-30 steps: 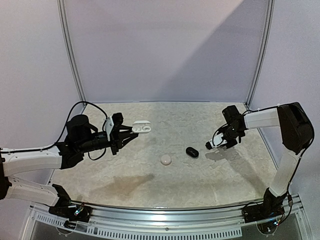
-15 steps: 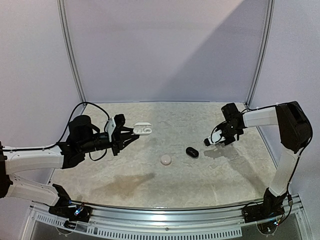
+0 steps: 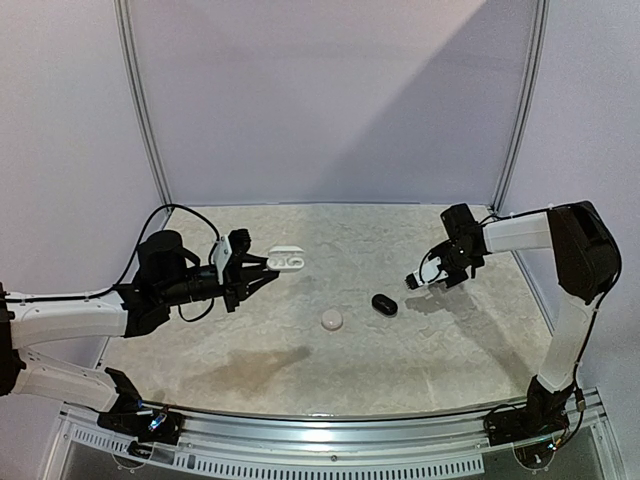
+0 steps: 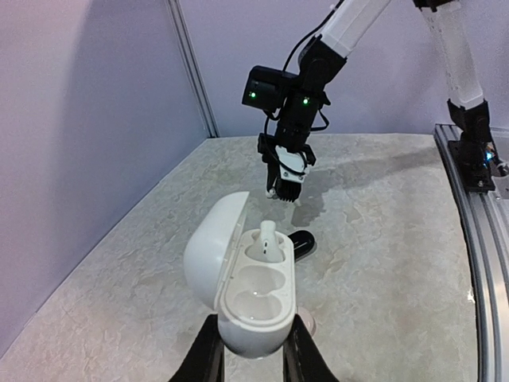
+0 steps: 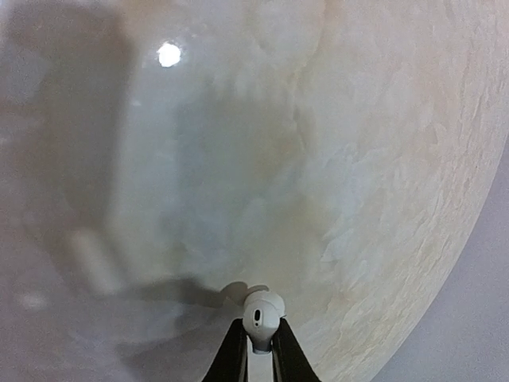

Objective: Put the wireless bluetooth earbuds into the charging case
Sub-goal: Adjust the left earbud at the center of the board.

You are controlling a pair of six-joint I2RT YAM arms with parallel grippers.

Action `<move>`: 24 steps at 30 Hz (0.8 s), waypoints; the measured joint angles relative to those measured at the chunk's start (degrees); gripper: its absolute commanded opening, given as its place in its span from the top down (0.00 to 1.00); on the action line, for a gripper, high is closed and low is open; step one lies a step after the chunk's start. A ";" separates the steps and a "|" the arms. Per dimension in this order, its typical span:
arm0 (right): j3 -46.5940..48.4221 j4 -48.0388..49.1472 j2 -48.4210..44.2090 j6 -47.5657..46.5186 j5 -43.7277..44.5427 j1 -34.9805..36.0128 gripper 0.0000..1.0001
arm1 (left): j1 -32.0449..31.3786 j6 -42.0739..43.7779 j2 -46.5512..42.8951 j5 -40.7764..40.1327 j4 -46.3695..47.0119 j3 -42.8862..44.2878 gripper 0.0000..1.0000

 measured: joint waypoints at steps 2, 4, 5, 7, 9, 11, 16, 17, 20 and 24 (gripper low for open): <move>0.59 0.11 0.44 0.42 -0.13 0.26 0.92 | 0.02 0.00 0.00 0.11 0.00 0.00 1.00; 0.96 0.04 0.55 0.63 -0.31 0.59 0.93 | 0.04 0.00 0.00 0.22 0.00 0.00 1.00; 1.09 -0.07 0.59 0.79 -0.31 0.76 0.94 | 0.04 0.00 0.00 0.20 0.00 0.00 1.00; 1.55 -0.52 0.66 1.14 -0.28 1.31 0.96 | 0.04 0.00 0.00 0.22 0.00 0.00 1.00; 2.10 -1.16 0.98 1.64 -0.07 2.25 0.98 | 0.04 0.00 0.00 0.22 0.00 0.00 1.00; 2.67 -1.84 1.07 2.25 0.46 3.23 1.00 | 0.04 0.00 -0.02 0.22 0.00 0.00 1.00; 4.46 -5.99 1.18 5.77 3.76 6.78 1.00 | 0.04 -0.02 -0.11 0.22 0.00 0.00 1.00; 5.03 -7.48 1.18 6.91 5.20 7.85 1.00 | 0.04 -0.02 -0.13 0.22 0.00 0.00 1.00; 5.99 -11.41 1.07 9.81 10.64 10.43 1.00 | 0.07 0.00 -0.22 0.22 0.02 0.00 1.00; 7.26 -19.54 0.72 14.34 18.12 13.94 1.00 | 0.11 -0.02 -0.85 0.28 0.02 -0.17 1.00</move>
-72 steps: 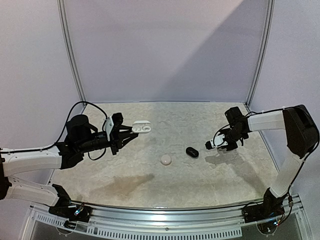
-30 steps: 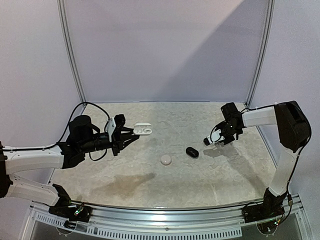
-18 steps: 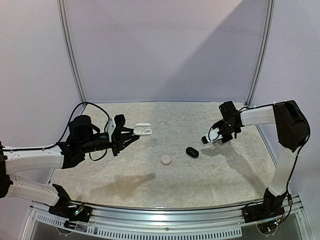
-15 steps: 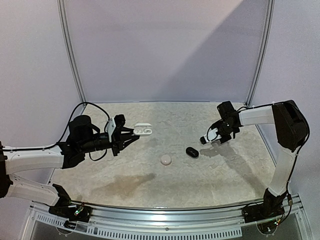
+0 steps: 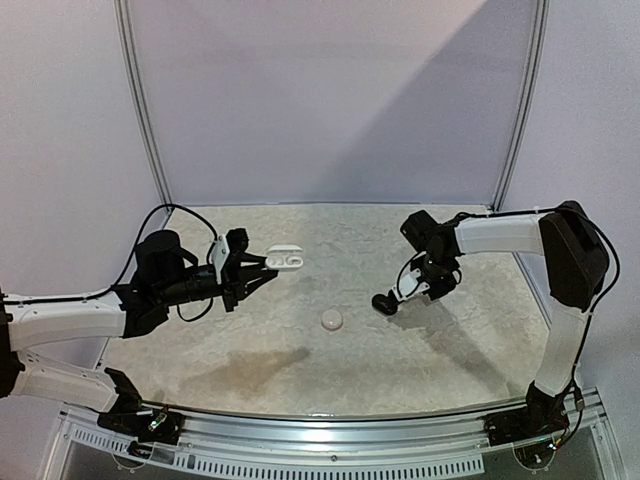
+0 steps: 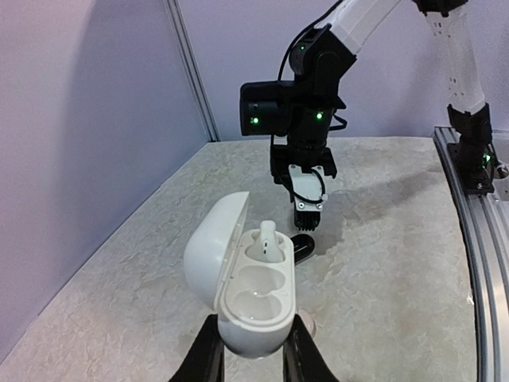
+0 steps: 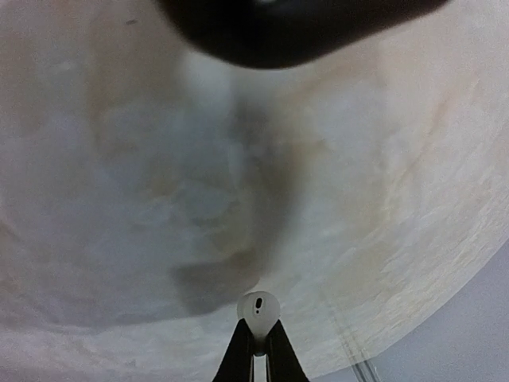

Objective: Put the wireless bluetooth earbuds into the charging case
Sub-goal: Adjust the left earbud at the center of the board.

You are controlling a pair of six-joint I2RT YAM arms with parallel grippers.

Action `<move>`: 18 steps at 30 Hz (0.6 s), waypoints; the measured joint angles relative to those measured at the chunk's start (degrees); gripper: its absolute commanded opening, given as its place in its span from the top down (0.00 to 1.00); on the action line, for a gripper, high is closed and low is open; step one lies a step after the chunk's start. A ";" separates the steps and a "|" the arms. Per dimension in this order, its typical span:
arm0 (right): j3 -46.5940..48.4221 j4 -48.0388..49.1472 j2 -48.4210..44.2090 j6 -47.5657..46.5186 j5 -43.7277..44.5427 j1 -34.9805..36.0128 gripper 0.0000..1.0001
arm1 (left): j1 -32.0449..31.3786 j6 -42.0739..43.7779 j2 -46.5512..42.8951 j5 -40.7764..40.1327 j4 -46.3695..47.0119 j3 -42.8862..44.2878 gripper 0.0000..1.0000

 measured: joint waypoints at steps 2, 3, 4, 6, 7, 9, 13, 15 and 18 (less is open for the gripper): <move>0.94 -5.22 -0.20 2.91 3.82 1.81 1.00 | 0.04 0.00 -0.31 0.07 0.02 -0.17 1.00; 1.51 -8.31 -0.22 4.79 5.75 2.43 1.00 | 0.04 0.00 -0.48 0.11 0.02 -0.31 1.00; 1.75 -9.73 -0.22 5.79 6.67 3.23 1.00 | 0.04 0.02 -0.57 0.15 0.02 -0.42 1.00; 2.56 -14.21 -0.22 8.90 8.94 4.81 1.00 | 0.04 0.02 -0.68 0.17 0.02 -0.61 1.00; 3.06 -16.57 -0.22 10.23 9.75 5.55 1.00 | 0.04 0.02 -0.74 0.20 0.02 -0.74 1.00; 4.20 -20.48 -0.20 12.66 10.64 7.06 1.00 | 0.04 0.02 -0.92 0.24 0.00 -1.01 1.00; 8.72 -27.28 2.23 17.31 11.45 9.75 1.00 | 0.04 0.02 -1.75 0.26 0.00 -1.33 1.00; 10.88 -29.22 5.07 19.32 11.43 10.71 1.00 | 0.04 0.02 -2.21 0.26 0.00 -1.55 1.00; 12.68 -30.93 8.70 21.55 10.75 11.76 1.00 | 0.04 0.02 -2.56 0.24 0.00 -1.75 1.00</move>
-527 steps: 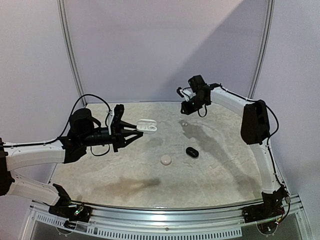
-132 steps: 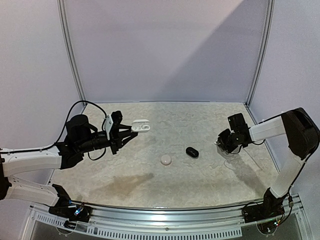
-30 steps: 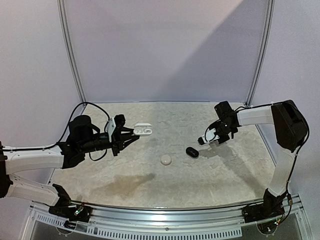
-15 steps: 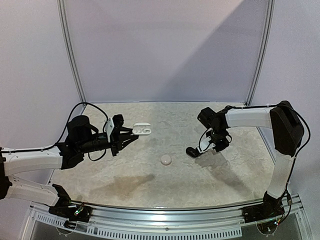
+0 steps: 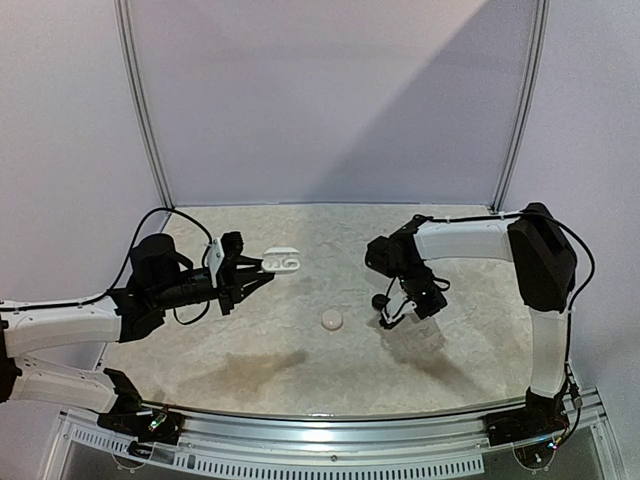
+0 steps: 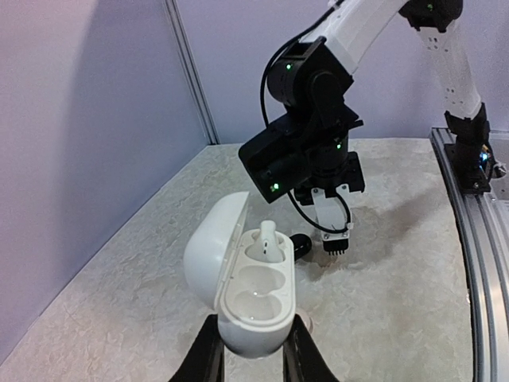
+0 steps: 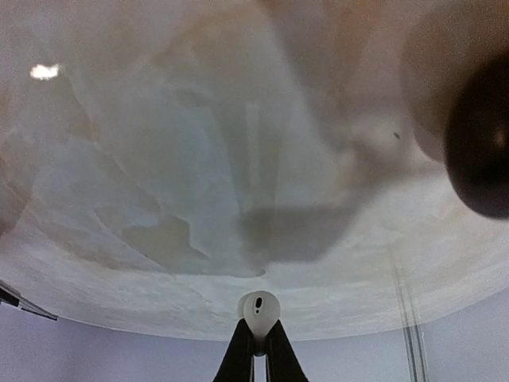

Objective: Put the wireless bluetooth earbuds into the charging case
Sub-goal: Adjust the left earbud at the center of the board.

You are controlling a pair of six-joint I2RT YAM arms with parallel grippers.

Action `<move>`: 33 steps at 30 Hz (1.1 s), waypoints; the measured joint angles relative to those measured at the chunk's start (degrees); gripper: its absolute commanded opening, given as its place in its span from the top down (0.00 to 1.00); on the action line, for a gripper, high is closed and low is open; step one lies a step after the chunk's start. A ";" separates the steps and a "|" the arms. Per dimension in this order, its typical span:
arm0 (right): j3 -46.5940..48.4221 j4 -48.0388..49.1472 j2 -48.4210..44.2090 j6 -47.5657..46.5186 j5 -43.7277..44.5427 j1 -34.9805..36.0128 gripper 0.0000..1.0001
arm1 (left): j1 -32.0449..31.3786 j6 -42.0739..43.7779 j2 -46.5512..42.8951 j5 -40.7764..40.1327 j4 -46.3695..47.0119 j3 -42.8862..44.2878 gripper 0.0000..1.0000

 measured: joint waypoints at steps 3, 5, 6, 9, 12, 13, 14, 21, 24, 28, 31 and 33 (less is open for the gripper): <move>1.20 -1.31 2.45 1.44 -0.76 0.74 1.00 | 0.00 0.00 -0.04 0.00 -0.02 -0.07 1.00; 1.95 -1.86 3.28 2.23 -1.51 1.09 0.97 | 0.00 0.00 -0.04 0.00 0.00 -0.07 1.00; 2.36 -2.12 3.65 2.69 -1.75 1.20 0.95 | 0.00 0.00 -0.04 -0.02 0.00 -0.07 1.00; 3.19 -2.47 4.37 3.87 -1.81 1.42 0.88 | 0.00 0.00 -0.04 -0.04 0.00 -0.07 1.00; 3.32 -2.54 4.72 4.92 -2.49 1.44 0.85 | 0.00 0.00 -0.04 -0.04 0.00 -0.07 1.00; 3.32 -2.47 4.81 5.11 -3.06 1.46 0.85 | 0.00 0.00 -0.04 -0.04 0.00 -0.07 1.00; 3.32 -2.36 4.92 5.25 -3.26 1.49 0.85 | 0.00 0.00 -0.04 -0.04 0.00 -0.07 1.00; 3.30 -2.08 5.01 5.77 -4.17 1.51 0.86 | 0.00 0.00 -0.02 -0.04 0.00 -0.07 1.00; 3.19 -1.99 4.96 5.97 -4.13 1.51 0.86 | 0.00 -0.02 -0.02 -0.04 0.00 -0.07 1.00; 2.51 -1.49 4.48 6.29 -4.11 1.51 0.84 | 0.00 0.00 -0.02 -0.04 0.00 -0.07 1.00; 1.53 -0.94 3.65 6.47 -4.15 1.49 0.84 | 0.00 -0.02 -0.02 -0.02 0.00 -0.07 1.00; 1.05 -0.76 3.28 6.58 -4.17 1.44 0.82 | 0.00 -0.02 -0.02 0.00 0.00 -0.07 1.00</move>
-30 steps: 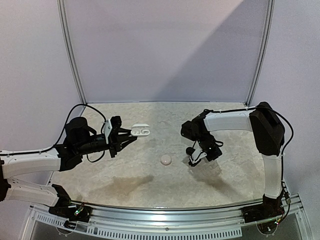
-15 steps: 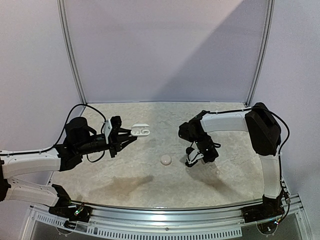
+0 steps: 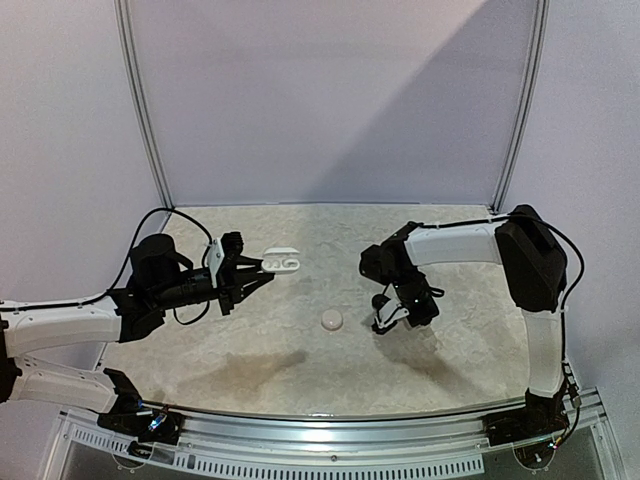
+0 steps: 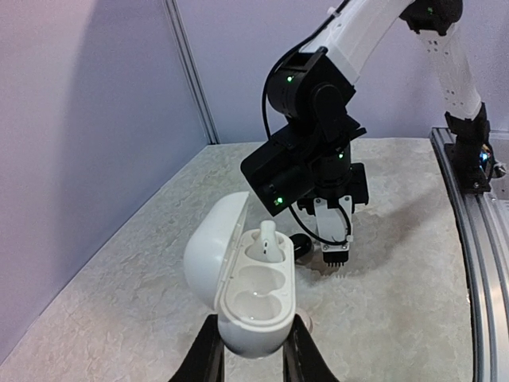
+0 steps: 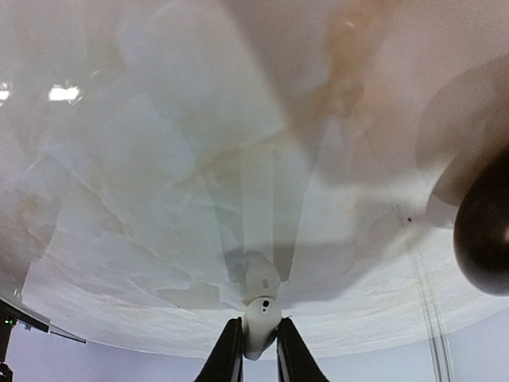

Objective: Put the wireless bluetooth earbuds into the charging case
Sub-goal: Adjust the left earbud at the center of the board, then pick up the left earbud from the center of the board.

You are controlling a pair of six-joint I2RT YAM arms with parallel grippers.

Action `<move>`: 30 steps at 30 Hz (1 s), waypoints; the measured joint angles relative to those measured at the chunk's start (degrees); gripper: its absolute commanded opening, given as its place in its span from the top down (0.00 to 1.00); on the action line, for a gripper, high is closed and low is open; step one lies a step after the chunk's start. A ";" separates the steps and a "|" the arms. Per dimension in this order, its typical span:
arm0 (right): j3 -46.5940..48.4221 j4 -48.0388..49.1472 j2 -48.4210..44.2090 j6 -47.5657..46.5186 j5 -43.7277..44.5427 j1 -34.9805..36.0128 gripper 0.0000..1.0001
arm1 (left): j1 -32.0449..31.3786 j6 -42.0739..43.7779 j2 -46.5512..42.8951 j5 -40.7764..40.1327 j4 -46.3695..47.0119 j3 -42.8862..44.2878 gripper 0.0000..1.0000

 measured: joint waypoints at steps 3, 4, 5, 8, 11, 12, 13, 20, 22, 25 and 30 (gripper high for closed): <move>-0.11 0.11 -0.09 0.07 -0.04 -0.15 0.82 | 0.00 0.00 0.07 0.02 0.00 0.00 1.00; -0.13 0.15 -0.09 0.07 -0.09 -0.20 0.82 | 0.00 0.00 0.09 0.02 0.00 0.00 1.00; -0.17 0.22 -0.09 0.07 -0.13 -0.26 0.82 | 0.00 0.00 0.11 0.02 -0.02 0.00 1.00; -0.57 0.55 -0.11 0.07 -0.13 -0.44 0.85 | 0.00 0.00 0.13 0.11 -0.02 0.00 1.00; -0.98 0.76 -0.39 0.07 0.04 -0.70 0.87 | 0.00 0.00 0.13 0.13 -0.02 0.00 1.00; -1.11 0.90 -0.52 0.04 0.07 -0.72 0.87 | 0.00 0.00 0.13 0.11 -0.04 0.00 1.00; -1.22 1.03 -0.63 0.04 0.11 -0.76 0.88 | 0.00 0.00 0.15 0.13 -0.04 0.00 1.00; -1.27 1.55 -1.05 0.07 0.33 -1.03 0.87 | 0.00 0.00 0.66 0.17 -0.07 0.02 1.00; -1.29 1.55 -1.14 0.07 0.48 -1.03 0.87 | 0.00 0.00 0.76 0.17 -0.09 0.02 1.00; -1.29 1.55 -1.38 0.09 0.50 -1.03 0.87 | 0.00 0.00 0.76 0.20 -0.11 0.02 1.00; -1.29 1.55 -1.68 0.46 0.48 -1.07 1.00 | 0.00 0.00 0.76 0.35 -0.11 0.02 1.00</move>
